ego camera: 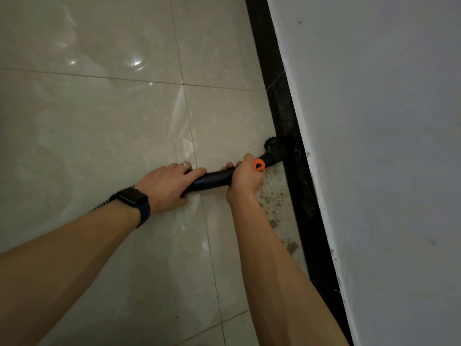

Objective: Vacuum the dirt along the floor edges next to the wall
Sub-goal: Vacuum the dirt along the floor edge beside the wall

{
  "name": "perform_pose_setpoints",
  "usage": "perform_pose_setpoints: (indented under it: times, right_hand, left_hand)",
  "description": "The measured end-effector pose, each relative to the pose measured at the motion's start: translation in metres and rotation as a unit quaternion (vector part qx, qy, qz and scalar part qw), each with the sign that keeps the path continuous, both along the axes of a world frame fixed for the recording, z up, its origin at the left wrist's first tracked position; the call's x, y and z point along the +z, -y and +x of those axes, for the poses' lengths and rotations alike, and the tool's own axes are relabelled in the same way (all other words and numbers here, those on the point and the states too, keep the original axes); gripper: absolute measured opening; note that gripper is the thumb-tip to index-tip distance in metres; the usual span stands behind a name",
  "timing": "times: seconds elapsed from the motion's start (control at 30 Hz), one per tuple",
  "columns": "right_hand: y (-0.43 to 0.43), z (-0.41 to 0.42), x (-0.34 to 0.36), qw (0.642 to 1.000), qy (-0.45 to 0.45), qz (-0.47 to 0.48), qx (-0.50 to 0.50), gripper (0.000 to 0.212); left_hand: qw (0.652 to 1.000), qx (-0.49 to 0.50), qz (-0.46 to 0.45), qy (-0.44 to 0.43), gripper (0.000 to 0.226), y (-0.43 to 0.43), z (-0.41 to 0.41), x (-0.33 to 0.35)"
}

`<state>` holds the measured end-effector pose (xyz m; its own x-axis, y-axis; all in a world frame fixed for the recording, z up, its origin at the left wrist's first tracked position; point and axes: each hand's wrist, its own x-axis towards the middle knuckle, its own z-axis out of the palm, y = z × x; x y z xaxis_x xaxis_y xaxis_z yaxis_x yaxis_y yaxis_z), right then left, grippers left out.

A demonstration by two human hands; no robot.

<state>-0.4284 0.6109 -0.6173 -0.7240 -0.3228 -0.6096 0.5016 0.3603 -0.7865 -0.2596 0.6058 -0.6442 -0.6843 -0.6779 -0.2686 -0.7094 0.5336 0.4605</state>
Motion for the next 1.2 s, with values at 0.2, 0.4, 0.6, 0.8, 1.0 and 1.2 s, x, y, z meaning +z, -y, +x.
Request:
perform_pose_setpoints:
  times: [0.2, 0.4, 0.6, 0.8, 1.0, 1.2]
  right_hand:
    - [0.027, 0.013, 0.007, 0.999, 0.036, -0.011, -0.012, 0.015]
    - [0.047, 0.020, 0.004, 0.999, 0.037, 0.006, -0.034, 0.030]
    - [0.064, 0.020, 0.002, 0.999, 0.026, 0.012, -0.015, 0.036]
    - [0.065, 0.016, 0.005, 0.999, 0.013, 0.028, 0.015, 0.035]
    - [0.045, 0.013, 0.004, 0.999, 0.010, 0.041, 0.031, 0.037]
    - [0.004, 0.031, 0.000, 0.998, 0.032, 0.012, 0.046, 0.036]
  left_hand:
    - [0.996, 0.038, -0.074, 0.038, 0.060, 0.041, 0.005, 0.006]
    - [0.991, 0.062, -0.100, 0.067, 0.047, 0.070, 0.002, 0.004]
    - [0.991, 0.075, -0.086, 0.064, 0.040, 0.087, 0.001, 0.002]
    - [0.994, 0.079, -0.048, 0.066, 0.044, 0.075, -0.003, 0.003]
    - [0.995, 0.072, 0.008, 0.067, 0.043, 0.049, -0.002, 0.007]
    - [0.994, 0.043, 0.046, 0.094, 0.041, 0.013, 0.022, 0.014]
